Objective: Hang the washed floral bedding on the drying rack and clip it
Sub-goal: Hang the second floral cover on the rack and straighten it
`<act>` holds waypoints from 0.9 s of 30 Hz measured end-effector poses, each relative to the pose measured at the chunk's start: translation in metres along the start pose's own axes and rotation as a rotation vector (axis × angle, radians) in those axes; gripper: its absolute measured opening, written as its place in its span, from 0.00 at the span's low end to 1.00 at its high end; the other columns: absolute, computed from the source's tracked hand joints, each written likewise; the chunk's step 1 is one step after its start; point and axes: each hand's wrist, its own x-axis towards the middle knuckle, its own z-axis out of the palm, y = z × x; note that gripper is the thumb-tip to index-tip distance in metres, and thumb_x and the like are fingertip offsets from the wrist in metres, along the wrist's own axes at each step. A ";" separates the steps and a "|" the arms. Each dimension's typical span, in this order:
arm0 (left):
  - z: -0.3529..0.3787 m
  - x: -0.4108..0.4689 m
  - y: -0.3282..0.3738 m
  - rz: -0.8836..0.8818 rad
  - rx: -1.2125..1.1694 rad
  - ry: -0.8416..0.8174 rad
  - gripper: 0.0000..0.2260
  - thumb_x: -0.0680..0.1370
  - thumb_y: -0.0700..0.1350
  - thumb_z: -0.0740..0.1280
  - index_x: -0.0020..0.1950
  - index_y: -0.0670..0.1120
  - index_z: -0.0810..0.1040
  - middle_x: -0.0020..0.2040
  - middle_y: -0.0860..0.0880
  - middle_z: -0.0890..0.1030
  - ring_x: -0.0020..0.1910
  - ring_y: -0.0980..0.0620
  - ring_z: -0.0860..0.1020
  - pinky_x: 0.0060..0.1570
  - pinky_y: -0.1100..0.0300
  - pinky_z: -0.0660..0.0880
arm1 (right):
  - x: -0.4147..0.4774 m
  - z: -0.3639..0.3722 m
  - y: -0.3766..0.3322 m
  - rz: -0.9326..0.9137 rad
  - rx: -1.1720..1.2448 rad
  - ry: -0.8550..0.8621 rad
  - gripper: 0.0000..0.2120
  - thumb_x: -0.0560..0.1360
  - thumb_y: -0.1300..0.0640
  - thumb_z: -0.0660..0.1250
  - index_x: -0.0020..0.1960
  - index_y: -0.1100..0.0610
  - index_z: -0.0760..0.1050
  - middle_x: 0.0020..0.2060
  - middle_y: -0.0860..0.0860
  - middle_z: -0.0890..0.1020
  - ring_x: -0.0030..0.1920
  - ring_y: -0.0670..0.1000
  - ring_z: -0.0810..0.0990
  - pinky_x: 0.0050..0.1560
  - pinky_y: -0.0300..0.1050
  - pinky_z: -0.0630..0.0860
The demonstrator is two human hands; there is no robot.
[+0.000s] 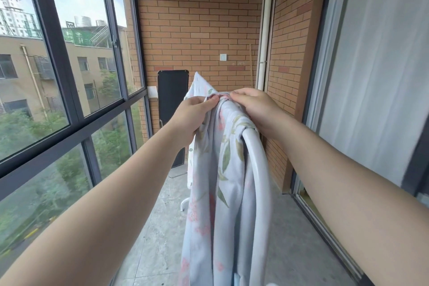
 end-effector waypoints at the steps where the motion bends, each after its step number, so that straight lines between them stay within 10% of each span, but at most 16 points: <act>1: 0.001 0.003 -0.001 0.012 -0.004 0.013 0.18 0.76 0.54 0.73 0.57 0.42 0.82 0.51 0.44 0.86 0.53 0.44 0.84 0.56 0.48 0.81 | 0.002 0.001 0.000 -0.019 -0.022 0.026 0.07 0.79 0.51 0.68 0.50 0.52 0.82 0.49 0.50 0.85 0.52 0.52 0.83 0.60 0.54 0.79; 17: -0.005 -0.002 -0.011 0.310 0.118 0.057 0.08 0.79 0.47 0.68 0.52 0.56 0.86 0.52 0.59 0.85 0.55 0.59 0.81 0.55 0.60 0.77 | -0.009 -0.011 0.010 -0.297 -0.544 0.171 0.06 0.76 0.49 0.70 0.44 0.50 0.82 0.38 0.39 0.82 0.39 0.37 0.79 0.38 0.31 0.70; 21: -0.005 -0.001 -0.014 0.361 0.201 0.155 0.08 0.78 0.46 0.69 0.52 0.55 0.87 0.51 0.60 0.85 0.47 0.62 0.82 0.36 0.69 0.78 | -0.005 -0.010 0.013 -0.278 -0.557 0.217 0.07 0.77 0.51 0.68 0.45 0.52 0.82 0.39 0.41 0.82 0.40 0.39 0.78 0.40 0.35 0.72; 27: -0.010 0.010 -0.015 0.413 0.324 0.214 0.07 0.78 0.47 0.70 0.52 0.55 0.87 0.45 0.62 0.85 0.43 0.64 0.82 0.40 0.73 0.76 | 0.005 -0.006 0.007 -0.219 -0.517 0.238 0.06 0.79 0.51 0.64 0.48 0.51 0.77 0.40 0.46 0.83 0.40 0.46 0.80 0.35 0.39 0.70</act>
